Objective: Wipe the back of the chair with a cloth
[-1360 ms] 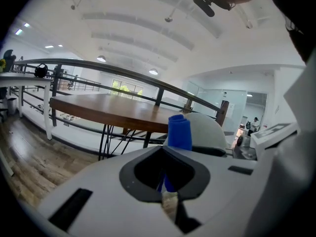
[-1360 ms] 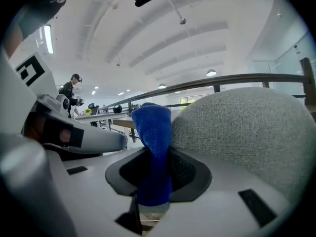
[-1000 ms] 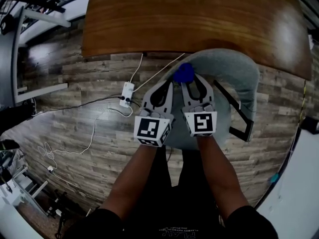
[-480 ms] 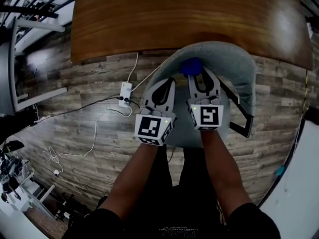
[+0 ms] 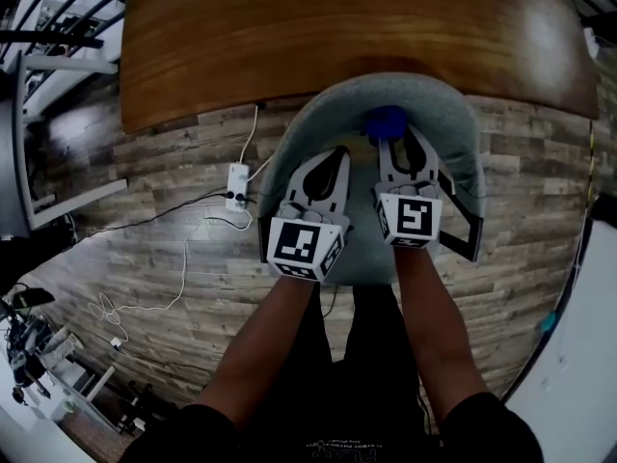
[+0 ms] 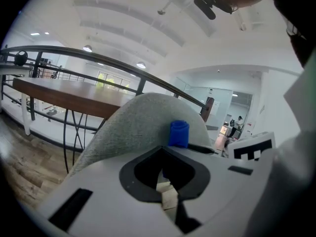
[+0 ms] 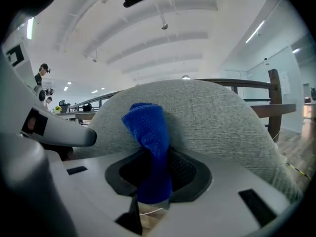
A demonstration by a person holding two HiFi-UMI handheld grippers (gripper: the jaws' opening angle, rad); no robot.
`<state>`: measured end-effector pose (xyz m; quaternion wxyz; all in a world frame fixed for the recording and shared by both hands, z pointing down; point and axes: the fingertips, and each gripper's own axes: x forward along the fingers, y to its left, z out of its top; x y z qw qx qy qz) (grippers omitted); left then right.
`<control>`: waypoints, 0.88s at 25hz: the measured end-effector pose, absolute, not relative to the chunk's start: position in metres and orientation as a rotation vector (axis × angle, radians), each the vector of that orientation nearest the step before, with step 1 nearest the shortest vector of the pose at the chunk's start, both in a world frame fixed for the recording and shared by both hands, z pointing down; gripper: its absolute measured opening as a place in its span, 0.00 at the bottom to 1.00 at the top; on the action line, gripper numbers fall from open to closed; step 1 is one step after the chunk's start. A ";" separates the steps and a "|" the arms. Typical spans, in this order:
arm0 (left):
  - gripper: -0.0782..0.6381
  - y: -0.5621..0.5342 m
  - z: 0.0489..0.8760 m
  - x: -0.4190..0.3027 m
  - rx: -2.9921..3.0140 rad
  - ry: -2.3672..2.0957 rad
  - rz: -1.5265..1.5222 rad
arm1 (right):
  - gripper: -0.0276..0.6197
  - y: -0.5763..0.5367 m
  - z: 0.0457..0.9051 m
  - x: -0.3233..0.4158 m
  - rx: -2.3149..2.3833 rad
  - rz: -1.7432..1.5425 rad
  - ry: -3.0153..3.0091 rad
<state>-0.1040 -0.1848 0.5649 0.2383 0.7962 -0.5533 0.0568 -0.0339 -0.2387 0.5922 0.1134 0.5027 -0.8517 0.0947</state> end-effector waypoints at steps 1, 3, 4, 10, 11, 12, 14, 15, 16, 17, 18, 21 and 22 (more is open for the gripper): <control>0.12 -0.187 0.563 -0.097 2.194 -1.504 0.151 | 0.21 -0.240 0.593 -0.027 1.491 0.279 -2.484; 0.12 -0.191 0.560 -0.082 2.223 -1.479 0.150 | 0.21 -0.241 0.595 -0.013 1.522 0.283 -2.452; 0.12 -0.192 0.560 -0.075 2.235 -1.469 0.151 | 0.21 -0.241 0.596 -0.006 1.535 0.283 -2.435; 0.12 -0.190 0.562 -0.044 2.275 -1.408 0.183 | 0.21 -0.238 0.601 0.035 1.615 0.314 -2.360; 0.12 -0.189 0.562 -0.039 2.281 -1.398 0.188 | 0.21 -0.237 0.600 0.040 1.628 0.315 -2.356; 0.12 -0.188 0.563 -0.034 2.287 -1.388 0.194 | 0.21 -0.237 0.599 0.044 1.641 0.320 -2.353; 0.12 -0.187 0.565 -0.025 2.298 -1.369 0.205 | 0.21 -0.233 0.603 0.055 1.652 0.322 -2.325; 0.12 -0.186 0.565 -0.020 2.304 -1.360 0.210 | 0.21 -0.231 0.606 0.061 1.656 0.321 -2.308; 0.12 -0.185 0.566 -0.016 2.308 -1.349 0.212 | 0.21 -0.229 0.607 0.066 1.663 0.322 -2.296; 0.12 -0.184 0.567 -0.012 2.311 -1.337 0.212 | 0.21 -0.228 0.606 0.070 1.674 0.324 -2.291; 0.12 -0.183 0.567 -0.007 2.313 -1.322 0.209 | 0.21 -0.227 0.603 0.073 1.688 0.325 -2.288; 0.12 -0.179 0.567 0.008 2.327 -1.276 0.210 | 0.21 -0.223 0.601 0.086 1.729 0.337 -2.264; 0.12 -0.178 0.567 0.012 2.335 -1.263 0.212 | 0.21 -0.221 0.602 0.090 1.743 0.347 -2.250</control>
